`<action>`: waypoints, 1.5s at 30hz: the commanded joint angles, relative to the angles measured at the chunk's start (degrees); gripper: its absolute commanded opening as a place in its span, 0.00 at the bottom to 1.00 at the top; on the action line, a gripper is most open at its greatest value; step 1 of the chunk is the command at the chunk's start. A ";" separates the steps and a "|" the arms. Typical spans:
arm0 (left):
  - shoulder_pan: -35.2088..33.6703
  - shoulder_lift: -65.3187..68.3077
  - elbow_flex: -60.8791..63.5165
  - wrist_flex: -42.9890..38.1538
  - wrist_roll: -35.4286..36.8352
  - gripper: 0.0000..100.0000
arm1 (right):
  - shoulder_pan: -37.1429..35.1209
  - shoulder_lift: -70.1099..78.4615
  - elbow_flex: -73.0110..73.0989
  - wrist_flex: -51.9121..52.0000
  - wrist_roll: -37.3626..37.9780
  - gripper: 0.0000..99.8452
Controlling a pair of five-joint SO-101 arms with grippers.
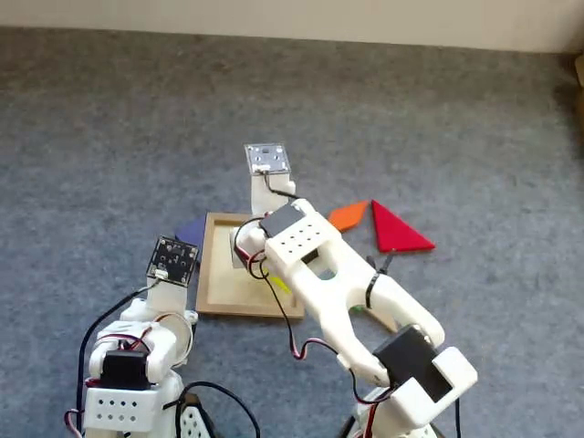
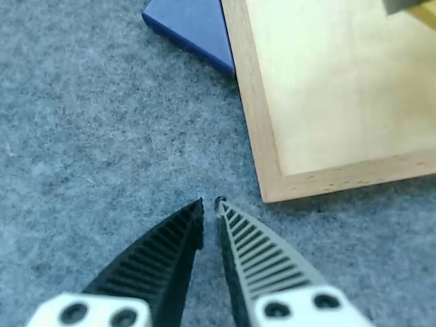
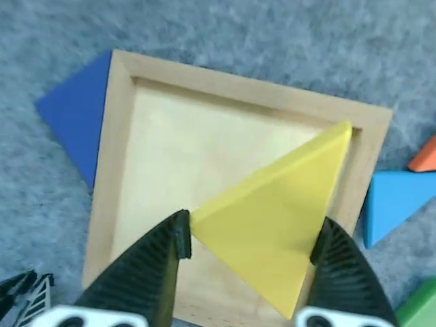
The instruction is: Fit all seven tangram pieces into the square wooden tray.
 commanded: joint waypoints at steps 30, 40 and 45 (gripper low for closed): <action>-0.75 -2.42 1.19 0.53 0.00 0.05 | 0.31 -1.36 -0.84 4.62 6.33 0.21; -0.75 -2.42 1.19 0.53 0.00 0.05 | 2.86 -0.92 -0.48 4.62 6.42 0.14; -0.75 -2.42 1.19 0.53 0.00 0.05 | 2.42 -0.84 0.31 4.26 6.42 0.14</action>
